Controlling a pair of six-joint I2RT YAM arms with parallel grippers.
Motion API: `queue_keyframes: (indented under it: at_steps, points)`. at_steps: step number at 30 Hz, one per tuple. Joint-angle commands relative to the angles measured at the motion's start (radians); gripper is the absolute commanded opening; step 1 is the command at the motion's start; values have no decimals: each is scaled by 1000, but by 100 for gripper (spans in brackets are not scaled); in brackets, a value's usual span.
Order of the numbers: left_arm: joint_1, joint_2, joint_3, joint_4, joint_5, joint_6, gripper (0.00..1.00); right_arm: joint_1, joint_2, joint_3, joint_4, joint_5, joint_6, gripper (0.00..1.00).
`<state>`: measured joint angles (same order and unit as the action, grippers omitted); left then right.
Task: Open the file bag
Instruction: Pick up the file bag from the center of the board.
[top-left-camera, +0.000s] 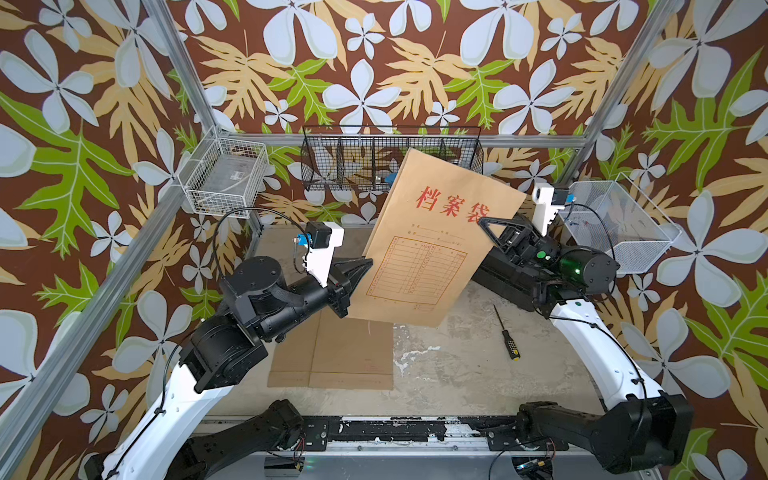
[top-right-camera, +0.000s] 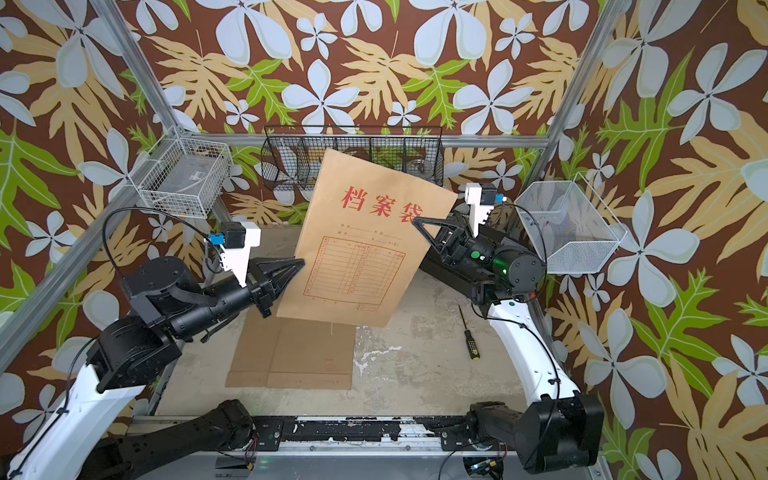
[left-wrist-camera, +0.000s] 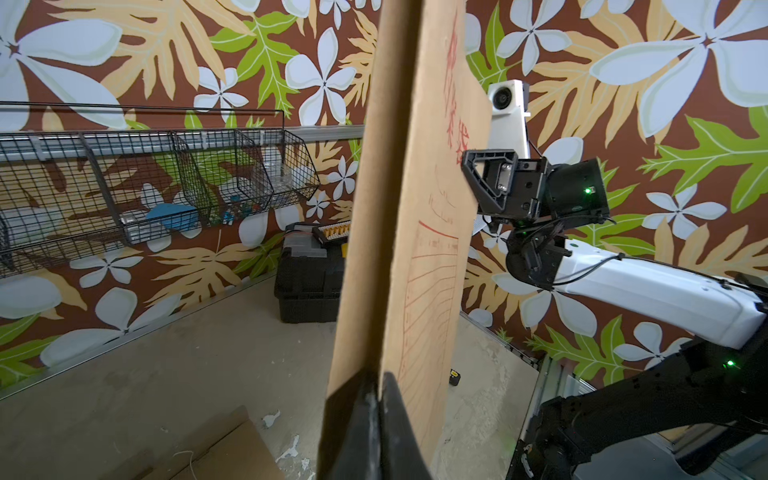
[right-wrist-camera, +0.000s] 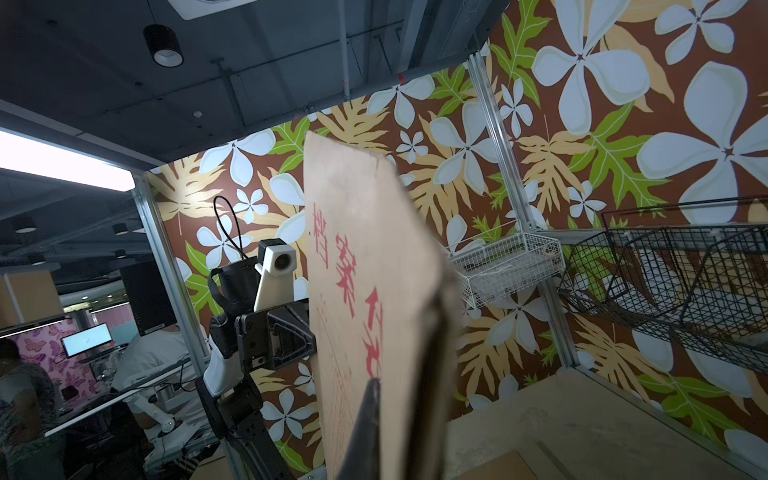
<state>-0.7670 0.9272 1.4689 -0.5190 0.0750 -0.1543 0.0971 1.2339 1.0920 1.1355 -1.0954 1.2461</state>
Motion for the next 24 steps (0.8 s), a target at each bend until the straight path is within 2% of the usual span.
queue_keyframes:
  at_steps: [1,4,6,7,11,16,20,24]
  points:
    - [2,2,-3,37,-139,-15,33,0,-28,11,-157,8,-131,0]
    - [2,5,-17,37,-250,1,81,-2,-69,21,-371,59,-287,0]
    - [2,13,-24,38,-308,13,96,-2,-96,29,-500,116,-367,0]
    - [2,20,-31,42,-326,20,100,-1,-110,27,-552,153,-393,0]
    - [2,58,-53,53,-324,33,100,0,-158,10,-640,289,-406,0]
    - [-15,92,-110,121,-225,-5,100,26,-216,-37,-688,491,-364,0]
    - [-104,135,-135,163,-241,-29,100,76,-244,-58,-746,679,-289,0]
    - [-218,168,-170,225,-301,-28,100,151,-243,-27,-916,908,-199,0]
